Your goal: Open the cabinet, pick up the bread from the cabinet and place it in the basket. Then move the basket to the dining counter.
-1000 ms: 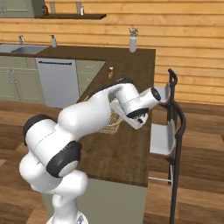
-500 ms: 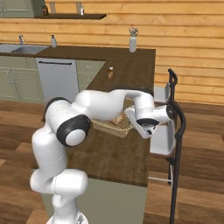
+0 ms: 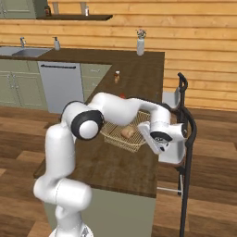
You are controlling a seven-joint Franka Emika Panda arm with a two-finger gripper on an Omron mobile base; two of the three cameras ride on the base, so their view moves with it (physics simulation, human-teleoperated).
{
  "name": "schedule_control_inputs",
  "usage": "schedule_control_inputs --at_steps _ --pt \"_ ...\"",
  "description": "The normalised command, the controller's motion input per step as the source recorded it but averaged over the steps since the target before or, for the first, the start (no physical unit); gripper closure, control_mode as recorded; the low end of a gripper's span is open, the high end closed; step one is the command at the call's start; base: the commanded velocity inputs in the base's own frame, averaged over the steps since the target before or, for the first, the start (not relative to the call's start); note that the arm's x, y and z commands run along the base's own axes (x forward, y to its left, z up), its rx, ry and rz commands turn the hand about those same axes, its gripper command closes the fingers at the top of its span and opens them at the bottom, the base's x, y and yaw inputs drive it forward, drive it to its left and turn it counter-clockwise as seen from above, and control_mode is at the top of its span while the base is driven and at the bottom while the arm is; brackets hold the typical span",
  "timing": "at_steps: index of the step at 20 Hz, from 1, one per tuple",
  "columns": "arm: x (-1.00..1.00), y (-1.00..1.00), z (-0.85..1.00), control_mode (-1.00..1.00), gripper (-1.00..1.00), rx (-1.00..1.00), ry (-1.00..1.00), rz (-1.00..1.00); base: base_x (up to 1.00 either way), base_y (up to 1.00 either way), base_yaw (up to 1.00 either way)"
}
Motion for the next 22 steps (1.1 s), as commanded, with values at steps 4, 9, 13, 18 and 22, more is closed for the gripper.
schedule_control_inputs --at_steps 4,9,13,18,22 --pt "0.15 0.00 -0.14 -1.00 1.00 0.00 0.06 -0.05 0.00 0.00 0.00" --pt "0.32 0.21 -0.18 -1.00 1.00 -0.04 0.04 -0.09 0.00 0.00 0.00" --pt "0.35 0.52 -0.27 -1.00 1.00 -0.13 0.00 -0.13 0.00 0.00 0.00" --pt "0.02 0.12 0.00 -1.00 -1.00 -0.06 0.00 -0.05 0.00 0.00 0.00" --pt "0.00 0.00 0.04 -1.00 -1.00 0.00 0.00 0.00 0.00 0.00 0.00"
